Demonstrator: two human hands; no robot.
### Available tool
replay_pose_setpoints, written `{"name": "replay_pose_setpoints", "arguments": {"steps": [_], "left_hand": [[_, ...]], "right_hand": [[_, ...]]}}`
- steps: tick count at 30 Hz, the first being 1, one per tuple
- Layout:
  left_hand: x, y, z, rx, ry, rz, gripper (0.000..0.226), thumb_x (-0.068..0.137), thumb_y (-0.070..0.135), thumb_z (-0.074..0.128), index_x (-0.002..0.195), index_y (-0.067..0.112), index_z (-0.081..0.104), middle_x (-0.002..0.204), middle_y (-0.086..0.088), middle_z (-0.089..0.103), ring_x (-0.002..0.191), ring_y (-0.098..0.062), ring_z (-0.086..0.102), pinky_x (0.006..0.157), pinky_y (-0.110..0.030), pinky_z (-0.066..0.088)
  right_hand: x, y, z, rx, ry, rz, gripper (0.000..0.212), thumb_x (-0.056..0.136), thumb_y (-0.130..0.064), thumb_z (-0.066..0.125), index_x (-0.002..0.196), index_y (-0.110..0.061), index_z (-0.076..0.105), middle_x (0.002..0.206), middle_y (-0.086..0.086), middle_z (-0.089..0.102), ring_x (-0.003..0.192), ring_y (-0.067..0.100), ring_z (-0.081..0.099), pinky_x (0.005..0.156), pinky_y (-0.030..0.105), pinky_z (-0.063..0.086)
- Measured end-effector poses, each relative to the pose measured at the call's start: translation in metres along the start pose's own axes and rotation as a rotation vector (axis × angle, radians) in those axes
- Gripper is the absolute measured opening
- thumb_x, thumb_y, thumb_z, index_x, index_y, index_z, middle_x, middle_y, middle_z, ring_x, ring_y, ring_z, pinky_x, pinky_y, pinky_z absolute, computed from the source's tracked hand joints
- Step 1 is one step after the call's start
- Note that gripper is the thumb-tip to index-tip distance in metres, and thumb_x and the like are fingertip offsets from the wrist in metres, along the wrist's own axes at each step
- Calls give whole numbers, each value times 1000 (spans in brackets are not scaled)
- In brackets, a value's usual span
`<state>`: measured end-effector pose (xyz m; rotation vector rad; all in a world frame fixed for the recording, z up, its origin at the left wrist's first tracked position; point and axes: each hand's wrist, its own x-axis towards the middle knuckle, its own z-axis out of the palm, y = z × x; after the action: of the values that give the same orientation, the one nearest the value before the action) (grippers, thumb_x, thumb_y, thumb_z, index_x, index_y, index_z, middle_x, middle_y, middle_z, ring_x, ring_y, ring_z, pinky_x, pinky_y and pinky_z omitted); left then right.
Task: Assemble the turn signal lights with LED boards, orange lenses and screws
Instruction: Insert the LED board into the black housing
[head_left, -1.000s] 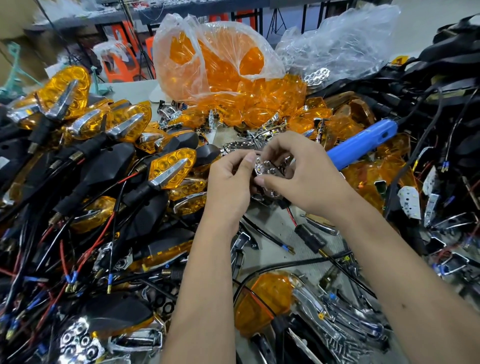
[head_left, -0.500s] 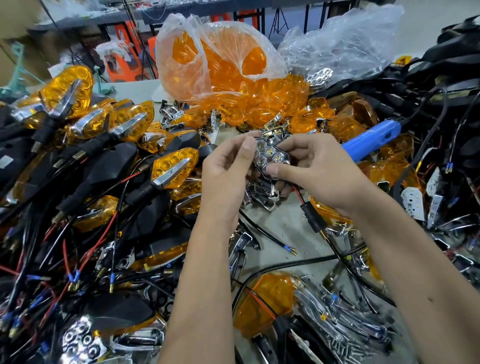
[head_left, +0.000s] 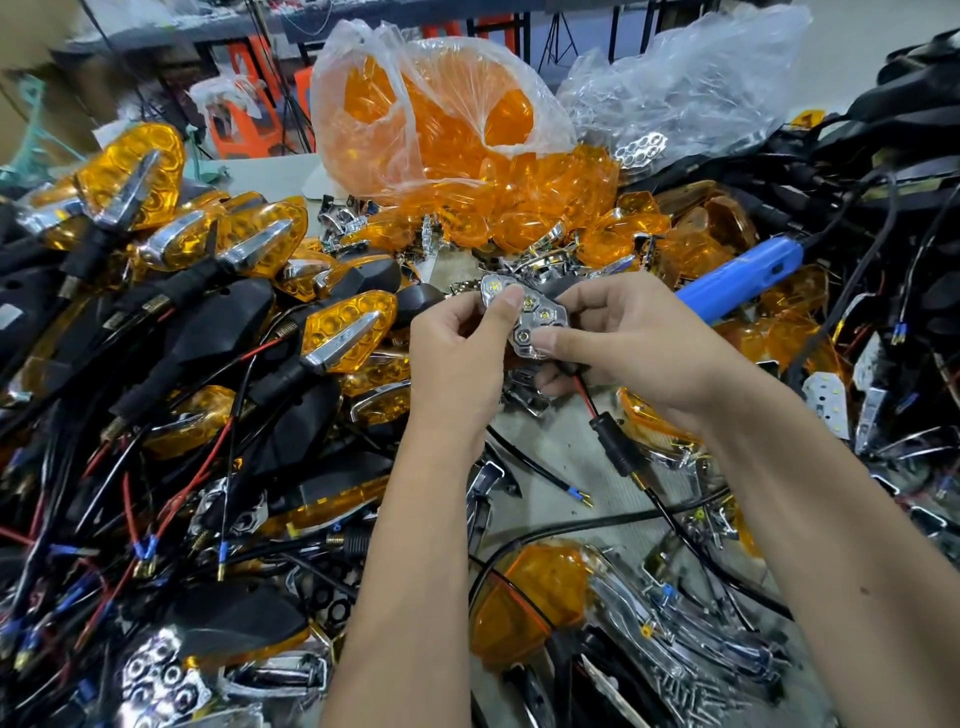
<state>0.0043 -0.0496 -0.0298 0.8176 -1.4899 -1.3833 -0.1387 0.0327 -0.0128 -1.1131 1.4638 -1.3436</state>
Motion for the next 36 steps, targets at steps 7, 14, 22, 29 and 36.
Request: {"name": "replay_pose_setpoints", "arguments": {"steps": [7,14,22,29,36], "left_hand": [[-2,1,4,82,-51,10,49,95,45,63,89,-3,58,74,-5,47,70,-18,44,69,-40,40],[-10,1,21,11,-136,-110,36,100,50,52,134,40,62,133,11,68,127,-5,60,106,-39,51],[-10,2,20,-163,-103,-126,8,112,13,41,112,11,49,113,-14,75,57,-19,61,48,-25,46],[-6,9,4,-294,-16,-132,12,111,7,41,111,6,53,102,-6,73,53,-12,52,46,-20,37],[-3,17,-13,-480,19,-128,20,111,9,41,100,9,57,103,-8,67,55,-12,48,48,-18,36]], "right_hand": [[-2,-3,-10,-138,32,-41,31,99,-21,69,100,10,69,91,39,67,71,33,73,65,31,60],[-7,-16,-11,-283,23,-37,22,100,-19,70,97,2,76,98,22,77,97,9,76,73,46,66],[-23,-32,-66,-705,-25,175,17,97,-21,73,85,-10,75,71,9,76,68,24,76,60,32,64],[-22,-33,-56,-1152,-192,332,53,71,-45,93,114,-33,64,101,-6,69,92,17,65,84,36,56],[-22,-30,-65,-1062,-115,116,31,77,-42,90,89,-35,62,63,-12,49,56,7,47,55,25,40]]}}
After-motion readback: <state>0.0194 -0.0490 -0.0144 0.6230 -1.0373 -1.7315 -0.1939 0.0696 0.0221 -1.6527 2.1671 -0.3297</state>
